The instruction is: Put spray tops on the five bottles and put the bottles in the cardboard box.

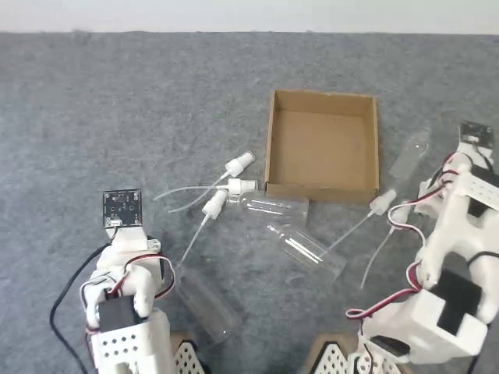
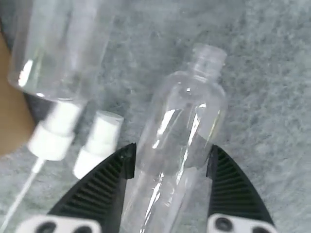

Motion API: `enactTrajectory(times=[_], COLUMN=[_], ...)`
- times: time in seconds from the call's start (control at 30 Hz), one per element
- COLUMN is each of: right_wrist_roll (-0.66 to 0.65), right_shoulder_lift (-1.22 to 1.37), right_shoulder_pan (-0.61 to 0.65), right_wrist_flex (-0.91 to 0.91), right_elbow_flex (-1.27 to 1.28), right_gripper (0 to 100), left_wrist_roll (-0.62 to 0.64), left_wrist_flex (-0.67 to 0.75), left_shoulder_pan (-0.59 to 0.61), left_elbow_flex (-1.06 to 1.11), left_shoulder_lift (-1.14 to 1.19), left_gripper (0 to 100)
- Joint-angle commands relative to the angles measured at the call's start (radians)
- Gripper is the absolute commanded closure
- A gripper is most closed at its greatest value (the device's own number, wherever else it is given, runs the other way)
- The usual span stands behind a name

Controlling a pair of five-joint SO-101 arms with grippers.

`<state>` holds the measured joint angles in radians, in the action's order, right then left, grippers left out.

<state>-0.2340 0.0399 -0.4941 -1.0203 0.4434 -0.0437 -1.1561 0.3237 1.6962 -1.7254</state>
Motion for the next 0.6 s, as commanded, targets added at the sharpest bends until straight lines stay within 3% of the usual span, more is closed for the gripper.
enactTrajectory(times=[0.0,0.2,0.3,0.57], right_wrist_roll=[-0.141,-0.499,-0.623,-0.629], right_shoulder_lift=[0.022,0.018,0.025,0.008], right_shoulder_pan=[-0.068,-0.203,-0.232,-0.216], right_wrist_flex=[0.013,0.013,0.013,-0.007], right_elbow_flex=[-0.028,-0.032,-0.028,-0.046], right_gripper=[81.1,88.8,87.4,76.4], left_wrist_roll=[-0.008,-0.008,-0.008,-0.008], left_wrist_flex=[-0.002,-0.002,-0.002,-0.002], left_shoulder_pan=[0.003,0.005,0.005,0.005], left_elbow_flex=[-0.016,-0.016,-0.016,-0.016], left_shoulder_lift=[-0.005,-0.005,-0.005,-0.005], left_gripper=[99,99,99,99])
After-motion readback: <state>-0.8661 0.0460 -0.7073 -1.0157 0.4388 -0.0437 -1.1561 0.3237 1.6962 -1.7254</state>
